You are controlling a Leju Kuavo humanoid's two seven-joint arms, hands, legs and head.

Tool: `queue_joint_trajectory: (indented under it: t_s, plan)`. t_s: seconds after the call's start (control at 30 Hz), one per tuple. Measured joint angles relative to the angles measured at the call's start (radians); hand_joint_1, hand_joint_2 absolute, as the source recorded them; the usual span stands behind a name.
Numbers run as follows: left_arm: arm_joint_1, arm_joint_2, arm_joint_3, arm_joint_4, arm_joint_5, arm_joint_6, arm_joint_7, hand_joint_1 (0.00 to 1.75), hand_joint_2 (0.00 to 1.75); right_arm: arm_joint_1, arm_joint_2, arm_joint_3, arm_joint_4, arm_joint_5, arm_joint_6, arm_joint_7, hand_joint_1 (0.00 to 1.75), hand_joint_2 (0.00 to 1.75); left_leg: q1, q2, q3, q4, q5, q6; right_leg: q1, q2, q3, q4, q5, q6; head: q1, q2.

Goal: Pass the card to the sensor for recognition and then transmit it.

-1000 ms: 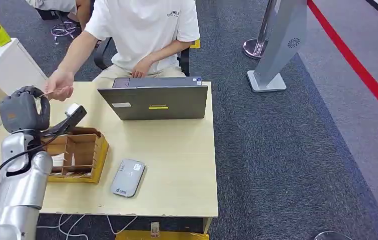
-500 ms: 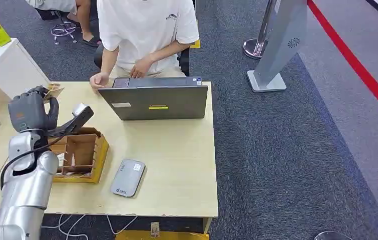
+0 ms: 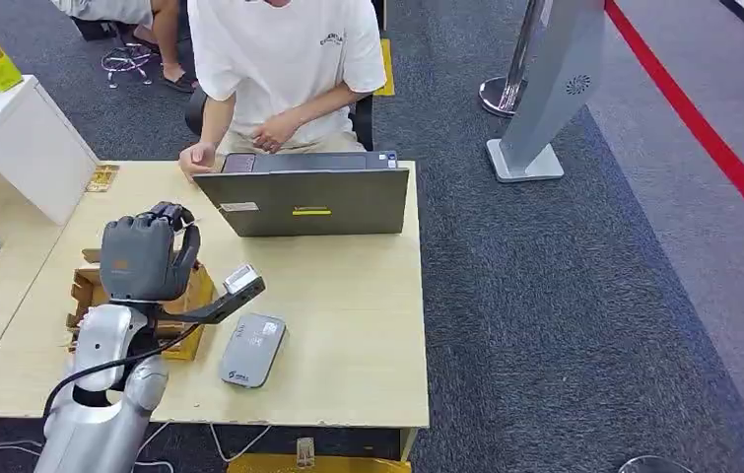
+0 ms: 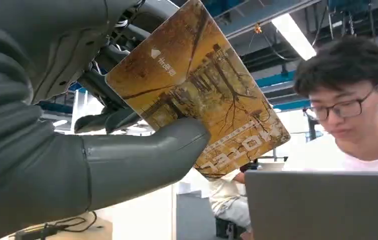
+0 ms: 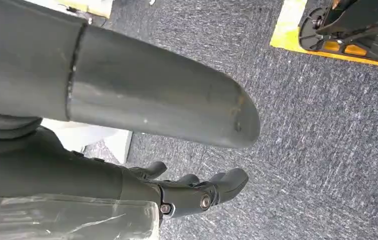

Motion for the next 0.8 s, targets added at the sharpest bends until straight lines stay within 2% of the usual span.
queue_joint_trajectory:
  t_s: [0.2, 0.43, 0.6, 0.8]
  plan:
    - [0.035, 0.005, -0.050, -0.009, -0.058, -0.134, 0.073, 1.75, 1.75, 0.001, 0.001, -0.006, 0.000, -0.002, -0.008, 0.000, 0.00, 0.00, 0.000, -0.001, 0.000, 0.000, 0.000, 0.000, 0.000, -0.001, 0.000, 0.000, 0.000, 0.000, 0.001, 0.000]
    - [0.039, 0.016, -0.060, 0.007, -0.063, -0.147, 0.081, 1.75, 1.75, 0.001, 0.001, -0.012, 0.000, -0.002, -0.008, 0.000, 0.00, 0.00, 0.000, -0.001, -0.001, 0.000, 0.000, 0.000, 0.000, -0.001, 0.000, 0.000, 0.000, 0.000, 0.001, 0.000]
    - [0.041, 0.026, -0.066, 0.030, -0.057, -0.241, 0.101, 1.75, 1.75, 0.001, 0.001, -0.018, 0.000, -0.003, -0.008, -0.001, 0.00, 0.00, 0.000, -0.001, -0.001, 0.000, 0.000, 0.000, 0.000, -0.001, 0.000, 0.000, 0.000, 0.000, 0.001, 0.000]
    - [0.057, 0.035, -0.081, 0.083, -0.040, -0.261, 0.105, 1.75, 1.75, 0.002, 0.001, -0.022, 0.000, -0.003, -0.007, -0.002, 0.00, 0.00, 0.000, -0.001, -0.001, 0.000, 0.000, 0.000, 0.000, -0.001, 0.000, 0.000, 0.000, 0.000, 0.001, 0.000]
